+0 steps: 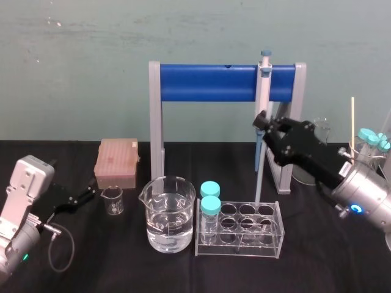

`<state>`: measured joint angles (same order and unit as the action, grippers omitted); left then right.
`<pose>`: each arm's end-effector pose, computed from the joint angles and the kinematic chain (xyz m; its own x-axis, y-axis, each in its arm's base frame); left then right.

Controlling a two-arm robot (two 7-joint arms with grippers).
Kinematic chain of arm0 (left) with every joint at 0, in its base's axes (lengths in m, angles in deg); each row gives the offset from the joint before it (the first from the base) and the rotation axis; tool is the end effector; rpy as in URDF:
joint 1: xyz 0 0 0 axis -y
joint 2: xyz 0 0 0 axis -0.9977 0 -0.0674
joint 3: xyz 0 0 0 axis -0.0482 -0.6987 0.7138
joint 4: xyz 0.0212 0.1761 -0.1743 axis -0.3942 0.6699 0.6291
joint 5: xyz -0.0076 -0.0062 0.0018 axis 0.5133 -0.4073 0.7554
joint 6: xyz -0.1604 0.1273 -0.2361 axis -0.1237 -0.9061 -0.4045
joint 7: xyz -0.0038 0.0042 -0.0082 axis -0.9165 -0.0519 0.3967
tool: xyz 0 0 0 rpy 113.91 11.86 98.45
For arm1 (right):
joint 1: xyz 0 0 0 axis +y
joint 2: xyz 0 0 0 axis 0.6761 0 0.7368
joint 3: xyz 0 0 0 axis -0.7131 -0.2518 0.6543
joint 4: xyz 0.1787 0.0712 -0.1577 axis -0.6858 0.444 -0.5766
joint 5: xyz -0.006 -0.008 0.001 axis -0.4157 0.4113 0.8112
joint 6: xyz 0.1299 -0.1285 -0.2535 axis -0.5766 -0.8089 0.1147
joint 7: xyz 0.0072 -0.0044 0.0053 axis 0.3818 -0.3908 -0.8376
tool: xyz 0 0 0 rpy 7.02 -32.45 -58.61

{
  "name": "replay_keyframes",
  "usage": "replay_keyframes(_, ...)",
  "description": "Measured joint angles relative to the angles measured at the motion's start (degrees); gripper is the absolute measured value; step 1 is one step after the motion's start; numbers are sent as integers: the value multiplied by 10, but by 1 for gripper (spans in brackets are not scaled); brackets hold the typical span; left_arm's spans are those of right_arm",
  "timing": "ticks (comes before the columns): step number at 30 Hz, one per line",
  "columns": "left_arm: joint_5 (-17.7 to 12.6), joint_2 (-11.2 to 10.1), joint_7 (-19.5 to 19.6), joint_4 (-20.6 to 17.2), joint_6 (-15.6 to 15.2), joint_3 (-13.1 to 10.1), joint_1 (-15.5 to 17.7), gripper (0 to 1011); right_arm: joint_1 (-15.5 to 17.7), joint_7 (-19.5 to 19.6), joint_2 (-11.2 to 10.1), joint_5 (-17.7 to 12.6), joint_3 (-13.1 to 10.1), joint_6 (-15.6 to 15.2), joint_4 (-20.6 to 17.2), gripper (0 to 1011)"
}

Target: Pick up the stirring rod with one hand, then place it down.

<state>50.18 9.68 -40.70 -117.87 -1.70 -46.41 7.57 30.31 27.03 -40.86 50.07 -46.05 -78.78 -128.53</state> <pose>0.3548 0.0580 -0.2695 0.2924 0.8802 0.3737 -0.9552 0.2876 0.0701 0.3905 -0.0426 -0.1914 0.7874 -0.6157 0.0305 0.5860 0.7629 0.2730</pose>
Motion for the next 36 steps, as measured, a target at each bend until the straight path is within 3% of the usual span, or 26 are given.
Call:
replay_keyframes(13,0,0,0,0,0,0,0,1000,-17,-9,-6,6,45,-1,33,71)
replay_keyframes(28,0,0,0,0,0,0,0,1000,-40,-8,9,27,73,23,89,71)
replay_keyframes(36,0,0,0,0,0,0,0,1000,-47,-8,12,43,87,22,112,71)
